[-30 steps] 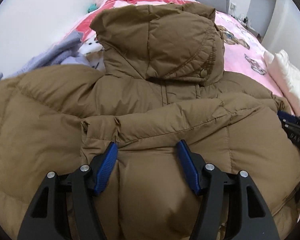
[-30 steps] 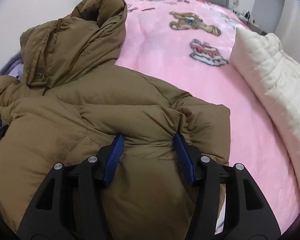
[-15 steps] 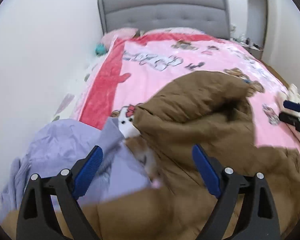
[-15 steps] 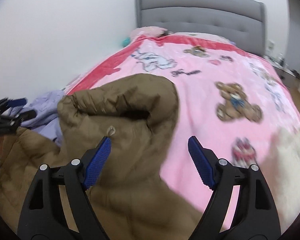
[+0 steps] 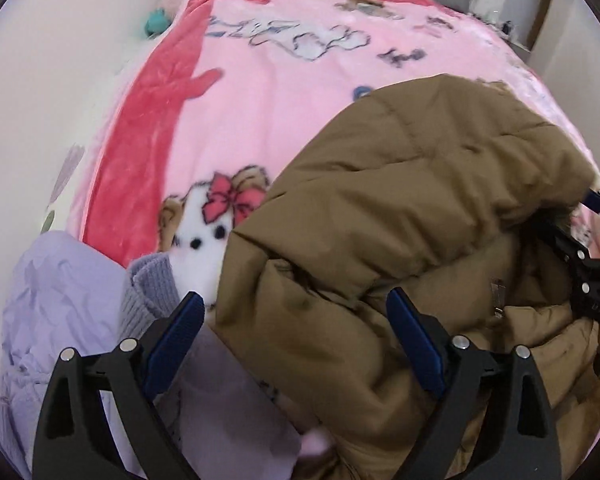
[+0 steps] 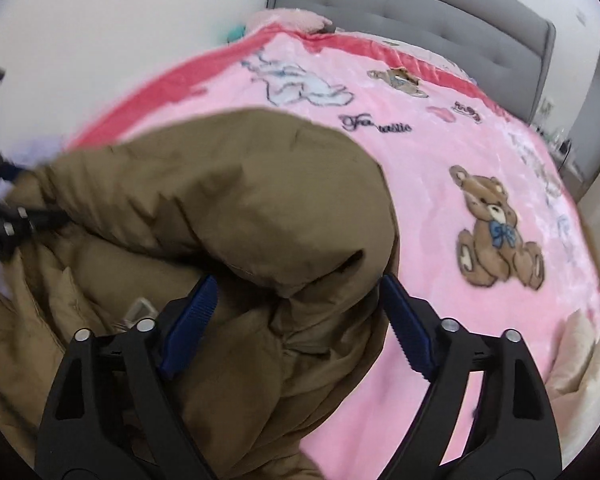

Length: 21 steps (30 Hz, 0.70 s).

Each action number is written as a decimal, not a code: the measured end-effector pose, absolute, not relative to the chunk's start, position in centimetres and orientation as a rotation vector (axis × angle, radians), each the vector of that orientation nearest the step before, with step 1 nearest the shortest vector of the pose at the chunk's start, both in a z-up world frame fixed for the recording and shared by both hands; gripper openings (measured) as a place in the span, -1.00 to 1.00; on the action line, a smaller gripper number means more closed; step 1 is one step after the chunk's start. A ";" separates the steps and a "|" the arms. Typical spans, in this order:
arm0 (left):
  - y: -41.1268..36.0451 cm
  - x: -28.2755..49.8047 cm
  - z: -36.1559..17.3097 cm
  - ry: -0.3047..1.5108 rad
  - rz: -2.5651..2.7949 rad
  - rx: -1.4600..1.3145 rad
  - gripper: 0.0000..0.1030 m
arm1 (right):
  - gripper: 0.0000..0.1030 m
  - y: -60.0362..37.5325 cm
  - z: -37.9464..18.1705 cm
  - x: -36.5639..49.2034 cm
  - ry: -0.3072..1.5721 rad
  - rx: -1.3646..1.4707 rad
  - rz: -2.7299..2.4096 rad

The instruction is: Fold large clothes

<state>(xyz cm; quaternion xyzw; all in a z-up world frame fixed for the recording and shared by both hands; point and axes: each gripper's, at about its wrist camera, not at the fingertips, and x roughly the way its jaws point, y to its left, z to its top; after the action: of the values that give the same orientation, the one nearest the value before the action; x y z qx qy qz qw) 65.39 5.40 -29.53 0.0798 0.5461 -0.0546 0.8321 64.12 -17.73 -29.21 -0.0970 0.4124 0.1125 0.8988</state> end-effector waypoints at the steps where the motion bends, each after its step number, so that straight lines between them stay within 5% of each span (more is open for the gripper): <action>1: 5.6 65.6 -29.8 1.148 -0.096 0.179 0.30 | 0.31 -17.8 -29.7 64.3 0.866 -0.201 0.238; 3: 6.3 66.0 -30.2 1.156 -0.077 0.171 -0.19 | -0.19 -18.2 -30.2 64.7 0.888 -0.205 0.227; 4: 6.8 66.1 -30.3 1.153 -0.068 0.151 -0.40 | -0.26 -18.6 -30.4 64.9 0.903 -0.194 0.230; 7: 7.9 65.7 -29.4 1.074 -0.026 0.126 -0.61 | -0.77 -20.5 -29.9 64.8 0.895 -0.153 0.198; 11: 8.3 62.8 -27.0 0.870 -0.020 0.172 -0.71 | -0.90 -23.5 -27.0 64.0 0.823 -0.116 0.141; 21: 9.1 64.3 -29.7 1.001 0.060 0.168 -0.68 | -0.79 -25.5 -28.0 65.0 0.902 -0.015 0.149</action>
<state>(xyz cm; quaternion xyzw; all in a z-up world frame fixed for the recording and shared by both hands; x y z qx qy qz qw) 64.31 9.12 -29.69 0.0805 0.4793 0.0287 0.8735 65.03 -25.46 -27.98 -0.0072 0.4354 0.0718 0.8973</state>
